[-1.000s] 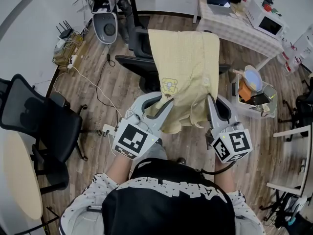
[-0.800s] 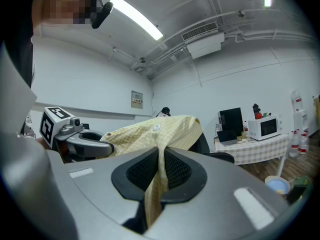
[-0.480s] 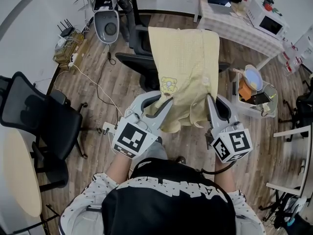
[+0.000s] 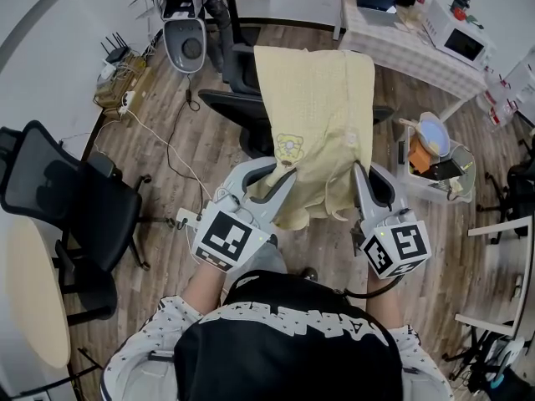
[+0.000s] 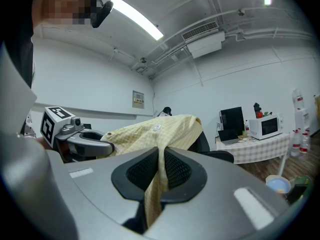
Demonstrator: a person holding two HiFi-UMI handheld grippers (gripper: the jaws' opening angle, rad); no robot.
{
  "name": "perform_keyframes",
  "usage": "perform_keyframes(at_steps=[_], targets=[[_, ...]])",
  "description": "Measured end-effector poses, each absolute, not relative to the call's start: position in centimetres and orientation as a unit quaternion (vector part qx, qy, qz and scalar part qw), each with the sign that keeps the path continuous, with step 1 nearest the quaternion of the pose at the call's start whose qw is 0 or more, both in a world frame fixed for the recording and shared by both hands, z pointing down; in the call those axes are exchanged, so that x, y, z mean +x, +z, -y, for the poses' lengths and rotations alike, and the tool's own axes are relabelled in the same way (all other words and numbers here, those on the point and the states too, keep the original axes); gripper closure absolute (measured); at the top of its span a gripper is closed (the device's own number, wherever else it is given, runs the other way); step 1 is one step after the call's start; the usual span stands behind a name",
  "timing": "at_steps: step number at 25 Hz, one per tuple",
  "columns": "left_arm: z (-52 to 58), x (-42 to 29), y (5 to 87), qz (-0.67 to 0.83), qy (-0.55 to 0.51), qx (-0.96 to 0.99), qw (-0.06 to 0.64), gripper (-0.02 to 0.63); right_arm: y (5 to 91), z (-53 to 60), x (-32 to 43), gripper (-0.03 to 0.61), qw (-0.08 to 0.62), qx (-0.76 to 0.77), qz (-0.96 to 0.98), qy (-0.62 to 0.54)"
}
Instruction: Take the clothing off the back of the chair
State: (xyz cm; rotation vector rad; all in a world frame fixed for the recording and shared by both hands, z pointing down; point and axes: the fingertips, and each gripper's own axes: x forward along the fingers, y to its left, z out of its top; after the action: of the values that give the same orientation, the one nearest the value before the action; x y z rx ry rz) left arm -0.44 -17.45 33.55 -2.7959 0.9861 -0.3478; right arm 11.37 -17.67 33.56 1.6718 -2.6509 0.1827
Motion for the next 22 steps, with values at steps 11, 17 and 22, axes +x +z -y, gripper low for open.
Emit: perform_keyframes(at_steps=[11,17,22], targets=[[17.4,-0.3,33.5,-0.333,-0.118,-0.932,0.078,0.548,33.4,17.6,11.4,0.537,0.006,0.527,0.848,0.059],[16.9,-0.2,33.5,-0.333,-0.118,-0.932,0.078,0.548,33.4,17.2,11.5,0.537,0.005,0.526,0.848,0.058],[16.4,-0.2,33.6,-0.334,-0.118,-0.932,0.079,0.548,33.6,16.8,11.5,0.537,0.003,0.526,0.848,0.058]])
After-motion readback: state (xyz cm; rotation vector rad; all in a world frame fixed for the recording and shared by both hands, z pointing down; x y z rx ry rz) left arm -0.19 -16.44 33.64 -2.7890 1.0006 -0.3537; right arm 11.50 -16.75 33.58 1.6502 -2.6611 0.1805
